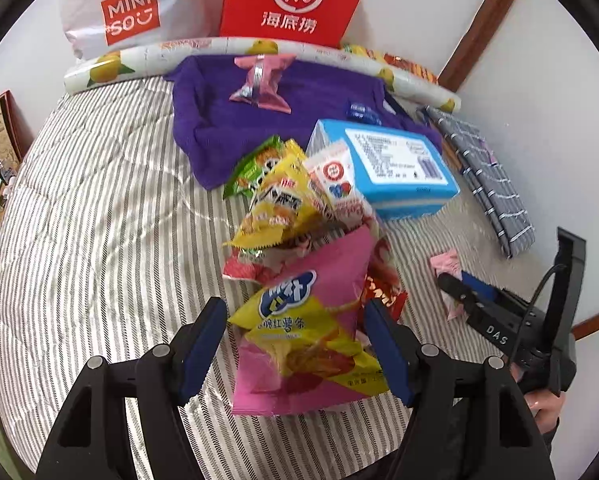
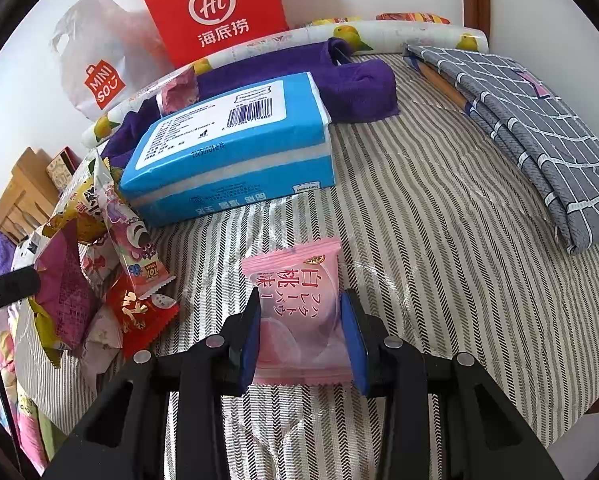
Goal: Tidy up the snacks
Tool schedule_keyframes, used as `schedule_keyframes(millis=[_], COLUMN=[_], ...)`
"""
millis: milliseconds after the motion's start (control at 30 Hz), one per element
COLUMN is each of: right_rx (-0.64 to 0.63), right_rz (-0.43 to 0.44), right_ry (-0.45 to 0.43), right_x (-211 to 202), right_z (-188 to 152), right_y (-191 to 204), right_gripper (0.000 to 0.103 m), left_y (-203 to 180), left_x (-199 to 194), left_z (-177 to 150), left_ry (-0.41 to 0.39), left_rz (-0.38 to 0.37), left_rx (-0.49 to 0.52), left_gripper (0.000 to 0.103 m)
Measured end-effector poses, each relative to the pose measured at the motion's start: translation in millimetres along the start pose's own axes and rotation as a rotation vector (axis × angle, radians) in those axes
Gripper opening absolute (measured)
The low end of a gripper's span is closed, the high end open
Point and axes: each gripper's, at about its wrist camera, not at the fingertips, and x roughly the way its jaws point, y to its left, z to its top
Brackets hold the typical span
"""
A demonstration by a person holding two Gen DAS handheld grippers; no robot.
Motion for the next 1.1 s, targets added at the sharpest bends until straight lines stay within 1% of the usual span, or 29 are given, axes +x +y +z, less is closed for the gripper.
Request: schedule_keyframes(millis=[100, 233, 433, 500, 633, 800, 1100], right_rx=[-0.011, -0.025, -0.023, -0.022, -0.020, -0.017, -0.004], right_rz=[-0.002, -0.005, 0.003, 0.004, 0.004, -0.001, -0.013], right_ry=[-0.007, -0.017, -0.018, -0.019, -0.021, -0.018, -0.019], right_x=[-0.4, -1.1, -2.0, -2.5, -2.5, -2.4, -9.6], right_z=[-1.8, -4.0, -4.9, -5.6, -5.6, -5.0, -4.7], right_y=[0.6, 1.6, -0.2, -0.2, 0.5, 1.3, 0.8], right_gripper=[0.038, 0.038, 0.038, 0.038, 0.038, 0.038, 0.038], left_y=[0.7, -0.3, -2.0, -1.2, 0.5, 2.9, 7.2], left_x=[9.8, 21.4, 29.6, 29.8, 25.7, 18.8, -4.1], left_z=[-1.6, -3.0, -5.0, -5.4, -5.2, -5.3, -7.0], left_ry=[0.031, 0.067, 0.081, 0.076, 0.061, 0.047, 0.004], left_rz=[0.023, 0.027, 0.054, 0.056, 0.039, 0.031, 0.015], left_rx=[-0.017, -0.031, -0.036, -0.036, -0.040, -0.041, -0.044], left_gripper=[0.069, 0.069, 0.068, 0.067, 0.062, 0.059, 0.059])
